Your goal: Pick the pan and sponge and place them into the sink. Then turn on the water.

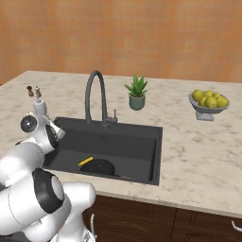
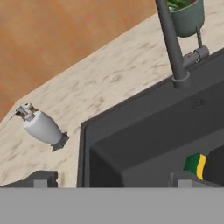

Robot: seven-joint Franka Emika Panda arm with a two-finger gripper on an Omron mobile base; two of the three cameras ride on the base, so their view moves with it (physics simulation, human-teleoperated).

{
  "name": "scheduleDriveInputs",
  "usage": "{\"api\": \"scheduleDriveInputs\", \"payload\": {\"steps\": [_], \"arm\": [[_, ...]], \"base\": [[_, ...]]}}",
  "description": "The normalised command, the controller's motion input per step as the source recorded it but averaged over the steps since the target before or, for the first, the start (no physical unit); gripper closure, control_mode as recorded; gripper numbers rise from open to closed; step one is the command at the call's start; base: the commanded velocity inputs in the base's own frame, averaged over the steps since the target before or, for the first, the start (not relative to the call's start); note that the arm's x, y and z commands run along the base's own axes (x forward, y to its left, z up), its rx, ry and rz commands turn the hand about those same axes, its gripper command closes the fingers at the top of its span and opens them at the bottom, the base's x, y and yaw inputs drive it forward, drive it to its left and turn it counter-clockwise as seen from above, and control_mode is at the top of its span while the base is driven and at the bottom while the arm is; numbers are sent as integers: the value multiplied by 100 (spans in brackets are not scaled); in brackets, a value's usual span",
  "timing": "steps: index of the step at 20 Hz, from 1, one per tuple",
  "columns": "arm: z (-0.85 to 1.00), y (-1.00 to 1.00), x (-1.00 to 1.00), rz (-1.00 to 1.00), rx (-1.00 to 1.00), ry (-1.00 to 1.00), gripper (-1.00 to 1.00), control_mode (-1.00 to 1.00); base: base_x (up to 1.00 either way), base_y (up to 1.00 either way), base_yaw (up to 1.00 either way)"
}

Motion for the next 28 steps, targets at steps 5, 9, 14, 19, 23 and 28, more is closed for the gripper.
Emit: {"api": "scheduleDriveInputs", "payload": {"steps": [5,9,14,19,23,28], "arm": [[100,27,-36,19,-9,0,-100,-100],[100,0,-83,19,-13,0,-100,-100],[86,-72,-81,12,-17,-2,-100,-100],[78,-98,-78,11,-19,-8,-100,-100],[52,-100,-56,11,-12,-17,-100,-100],[8,-100,-18,7,-1,-21,-100,-100]], "base": [[0,0,0],[0,0,0],[0,0,0],[0,0,0],[0,0,0],[0,0,0]]}}
